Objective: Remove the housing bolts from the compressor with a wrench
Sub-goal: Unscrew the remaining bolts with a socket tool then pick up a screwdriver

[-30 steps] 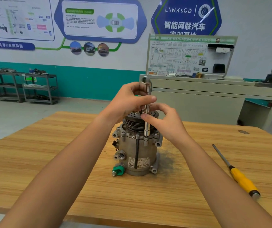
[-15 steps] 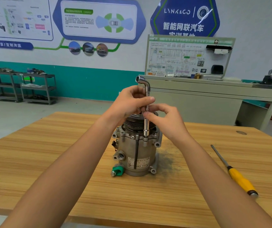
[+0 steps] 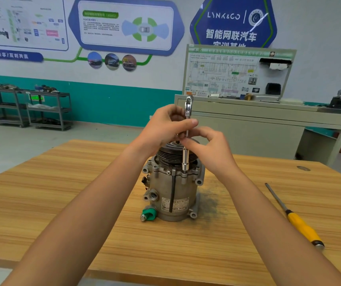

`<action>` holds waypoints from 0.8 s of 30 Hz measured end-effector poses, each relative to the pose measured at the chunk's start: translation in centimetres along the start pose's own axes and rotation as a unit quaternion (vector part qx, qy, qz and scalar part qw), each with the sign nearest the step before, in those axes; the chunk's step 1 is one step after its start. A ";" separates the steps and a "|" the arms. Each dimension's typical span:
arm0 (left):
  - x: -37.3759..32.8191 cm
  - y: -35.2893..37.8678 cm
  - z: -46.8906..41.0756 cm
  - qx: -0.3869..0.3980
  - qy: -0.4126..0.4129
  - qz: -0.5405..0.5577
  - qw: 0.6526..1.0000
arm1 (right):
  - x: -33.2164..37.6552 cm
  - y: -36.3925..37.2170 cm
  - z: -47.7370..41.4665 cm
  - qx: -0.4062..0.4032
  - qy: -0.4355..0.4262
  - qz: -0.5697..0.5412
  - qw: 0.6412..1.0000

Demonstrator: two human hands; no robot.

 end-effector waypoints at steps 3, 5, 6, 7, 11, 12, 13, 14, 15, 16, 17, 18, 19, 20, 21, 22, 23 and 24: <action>0.1 -0.3 0.2 0.091 0.008 0.044 0.995 | 0.1 -0.3 -0.4 0.044 0.046 -0.034 0.997; 0.1 -0.4 0.3 0.091 0.006 0.062 0.994 | 0.2 -0.4 -0.4 0.086 0.080 -0.052 0.992; 0.0 -0.4 0.4 0.074 0.002 0.059 0.996 | 0.3 -0.4 -0.3 0.100 0.086 -0.052 0.990; 0.0 -0.4 0.3 0.054 0.000 0.050 0.997 | 0.3 -0.3 -0.2 0.101 0.085 -0.046 0.990; -0.3 0.1 0.1 -0.018 0.017 -0.014 1.000 | -0.2 -0.1 0.3 0.024 0.038 0.003 0.999; -0.3 0.2 0.0 -0.017 0.018 -0.020 0.999 | -0.1 0.1 0.4 0.019 0.027 0.002 0.999; -0.3 0.2 0.1 0.001 0.014 -0.016 1.000 | 0.0 0.2 0.4 0.023 0.024 -0.005 0.999; -0.3 0.1 0.1 0.032 0.008 -0.001 0.999 | 0.1 0.2 0.4 0.035 0.027 -0.011 0.999; -0.2 0.0 0.2 0.070 0.007 0.020 0.997 | 0.3 0.1 0.4 0.051 0.034 -0.012 0.998; -0.2 -0.2 0.2 0.105 0.010 0.040 0.994 | 0.4 0.0 0.4 0.071 0.044 -0.012 0.996; -0.2 -0.4 0.2 0.127 0.014 0.049 0.991 | 0.5 -0.2 0.3 0.096 0.058 -0.013 0.994; -0.1 -0.5 0.2 0.129 0.016 0.043 0.991 | 0.6 -0.3 0.3 0.121 0.072 -0.013 0.990; -0.1 -0.5 0.1 0.114 0.016 0.023 0.993 | 0.6 -0.4 0.3 0.137 0.084 -0.010 0.987; -0.2 -0.4 0.0 0.089 0.014 -0.006 0.996 | 0.5 -0.4 0.3 0.137 0.090 -0.006 0.986; -0.2 -0.3 -0.1 0.059 0.013 -0.035 0.998 | 0.4 -0.3 0.3 0.117 0.085 -0.003 0.990; -0.1 -0.1 -0.3 0.030 0.011 -0.059 0.998 | 0.3 -0.3 0.3 0.080 0.070 0.000 0.994; 0.0 0.1 -0.5 0.009 0.009 -0.073 0.997 | 0.1 -0.3 0.3 0.041 0.051 0.002 0.998; 0.1 0.3 -0.7 0.000 0.003 -0.078 0.997 | 0.1 -0.3 0.3 0.017 0.035 0.002 0.999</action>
Point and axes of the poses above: each hand's wrist, its own z-axis away from the middle knuckle, its own y-axis out of the palm, x = y × z, the point moved 2 cm from there along -z, towards the middle knuckle, and after that the axes turned 15 degrees about -z, right-handed, at the moved point
